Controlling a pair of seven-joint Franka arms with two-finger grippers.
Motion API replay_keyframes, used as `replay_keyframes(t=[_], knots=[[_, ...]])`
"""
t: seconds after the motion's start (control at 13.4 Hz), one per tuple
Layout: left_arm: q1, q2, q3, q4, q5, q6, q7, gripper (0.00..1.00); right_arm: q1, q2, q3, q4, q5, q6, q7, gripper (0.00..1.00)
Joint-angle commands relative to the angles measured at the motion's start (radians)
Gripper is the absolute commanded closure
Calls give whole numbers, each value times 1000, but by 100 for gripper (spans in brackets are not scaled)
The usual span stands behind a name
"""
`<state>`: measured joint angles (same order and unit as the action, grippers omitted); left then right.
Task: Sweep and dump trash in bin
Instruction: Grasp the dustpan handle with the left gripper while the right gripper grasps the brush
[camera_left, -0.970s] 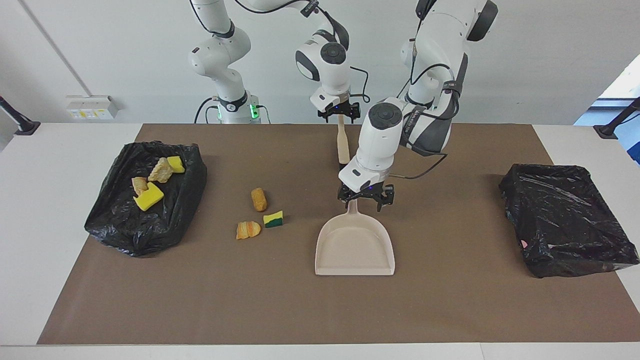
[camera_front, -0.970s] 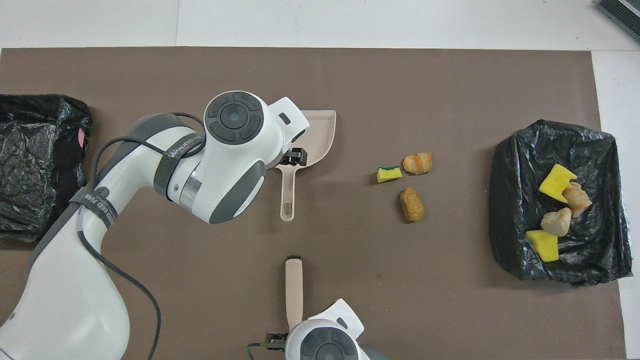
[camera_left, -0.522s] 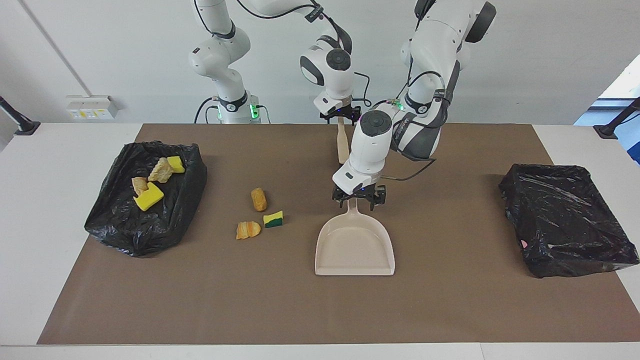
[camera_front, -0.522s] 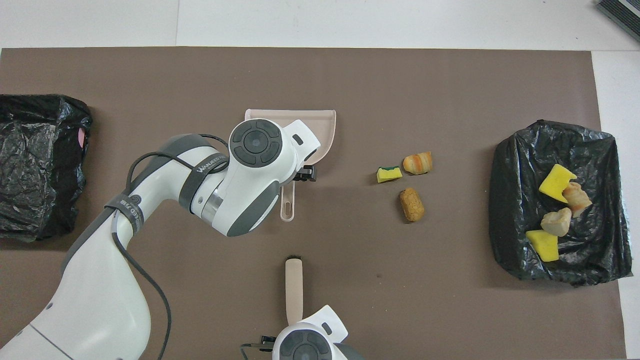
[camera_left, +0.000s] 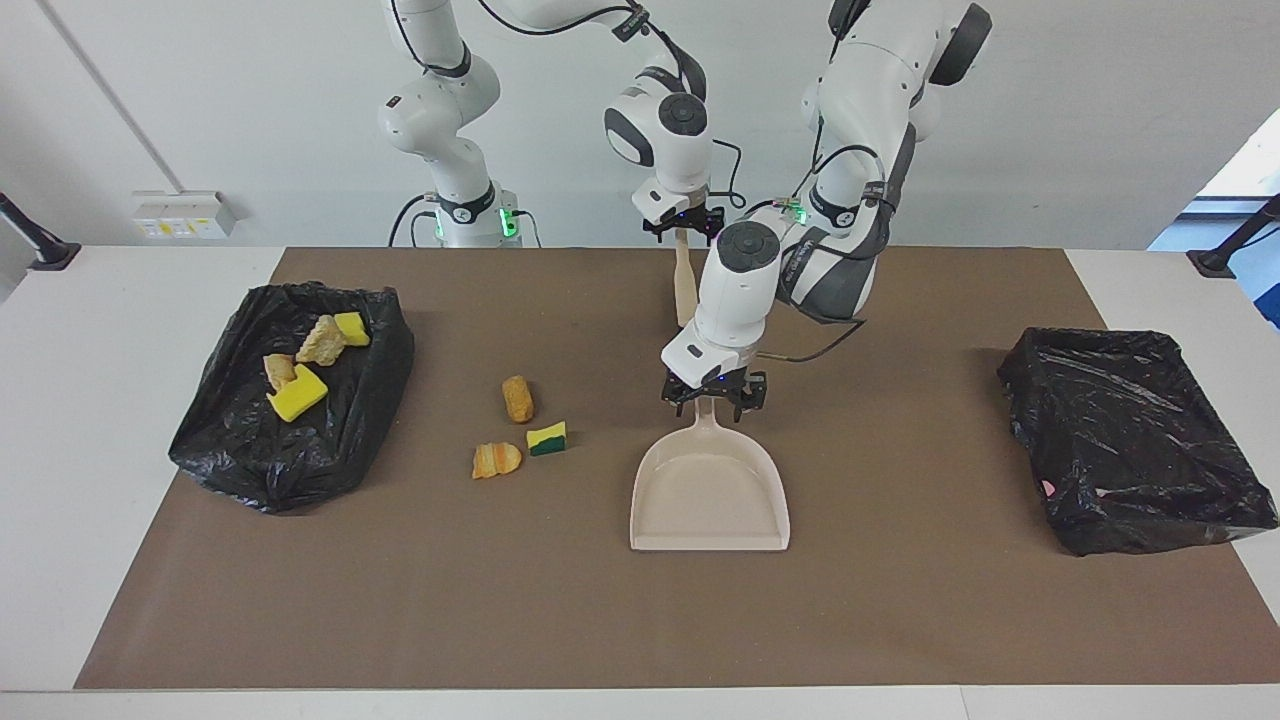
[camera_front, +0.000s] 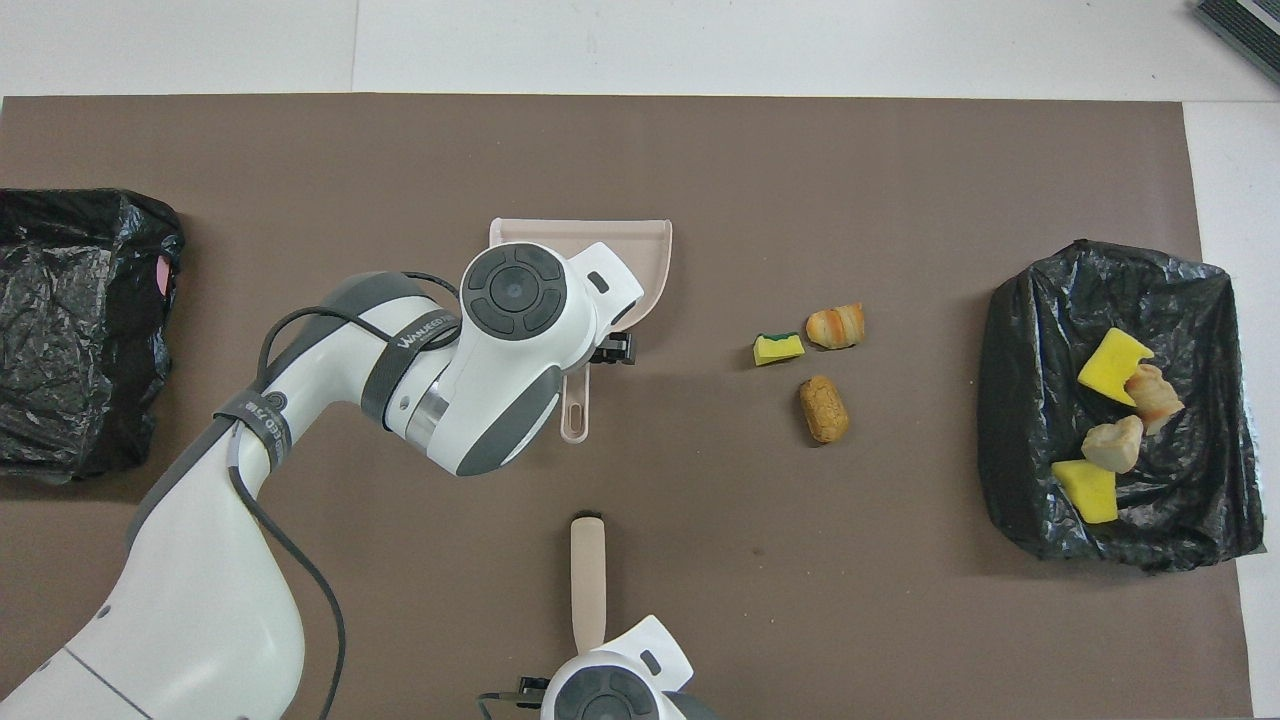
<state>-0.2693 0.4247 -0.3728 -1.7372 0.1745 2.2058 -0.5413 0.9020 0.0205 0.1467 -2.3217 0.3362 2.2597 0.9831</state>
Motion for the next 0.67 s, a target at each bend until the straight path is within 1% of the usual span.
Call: replay_keyframes(t=[0.0, 0.07, 0.22, 0.3, 0.45, 0.6], knots=[[-2, -15, 5, -22, 25, 5, -11, 74, -6, -17, -4, -16, 21, 0, -14, 100], [1, -21, 6, -18, 25, 3, -9, 83, -9, -13, -6, -8, 18, -3, -27, 100], [8, -33, 6, -9, 26, -21, 0, 91, -21, -2, -7, 7, 3, -21, -31, 100], [12, -41, 6, -5, 25, -32, 26, 95, -37, 5, -9, 27, -3, -54, -32, 100], [31, -67, 6, -4, 25, -63, 110, 99, -74, -10, -10, 59, -20, -136, -50, 100], [36, -83, 8, -4, 25, -112, 238, 99, -107, -51, -15, 74, -38, -205, -69, 100]])
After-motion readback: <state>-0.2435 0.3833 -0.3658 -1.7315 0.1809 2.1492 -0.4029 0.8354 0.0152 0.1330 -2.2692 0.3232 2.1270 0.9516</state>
